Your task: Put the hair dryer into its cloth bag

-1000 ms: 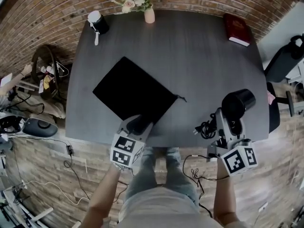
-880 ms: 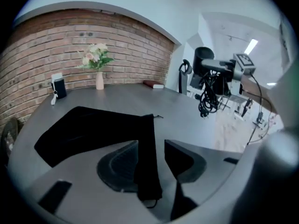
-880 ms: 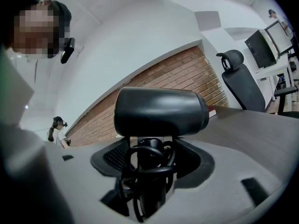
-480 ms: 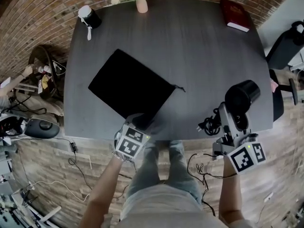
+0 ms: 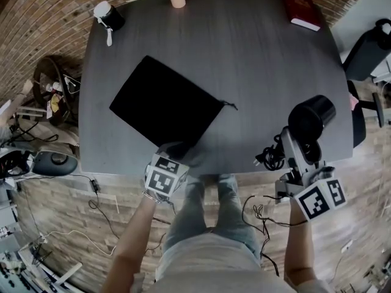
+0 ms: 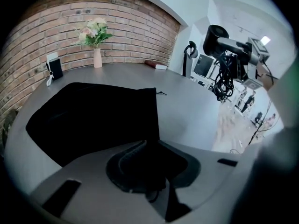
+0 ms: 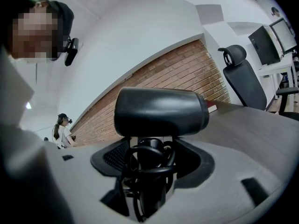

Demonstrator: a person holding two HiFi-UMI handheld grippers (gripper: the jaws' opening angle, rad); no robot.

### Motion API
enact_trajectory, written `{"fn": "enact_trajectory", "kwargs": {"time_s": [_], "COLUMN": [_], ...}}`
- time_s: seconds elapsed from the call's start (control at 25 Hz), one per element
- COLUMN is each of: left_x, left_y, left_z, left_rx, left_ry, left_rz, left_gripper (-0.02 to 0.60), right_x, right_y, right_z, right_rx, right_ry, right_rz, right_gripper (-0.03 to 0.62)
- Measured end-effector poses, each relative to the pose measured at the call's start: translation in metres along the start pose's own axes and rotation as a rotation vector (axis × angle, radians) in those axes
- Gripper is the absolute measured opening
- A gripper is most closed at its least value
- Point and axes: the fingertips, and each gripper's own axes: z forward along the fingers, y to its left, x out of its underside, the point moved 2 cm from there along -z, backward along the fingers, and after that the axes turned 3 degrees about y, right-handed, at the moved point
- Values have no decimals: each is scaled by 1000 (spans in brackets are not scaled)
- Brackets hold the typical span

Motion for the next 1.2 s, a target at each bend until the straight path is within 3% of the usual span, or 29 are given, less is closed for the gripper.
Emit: {"fn": "enact_trajectory", "kwargs": {"time_s": [0.2, 0.56, 0.84, 1.2], "left_x": [-1, -8, -16, -26], "left_y": [3, 6, 12, 19], "left_z": [-1, -14, -36, -56], "left_rx": [1, -13, -41, -73], "left_ry": [-6, -90, -193, -295], "left_rz": [-28, -94, -190, -287], "left_gripper": [24, 14, 14, 14], "right_x": [0, 4, 32, 91], "right_y": [5, 22, 54, 101], "right_z": [5, 15, 30, 33], "right_rx": [-27, -101, -277, -578], "right_ry": [22, 97, 338, 661], "right_rz": [-17, -69, -218, -409], "right_gripper": [284, 284, 282, 281]}}
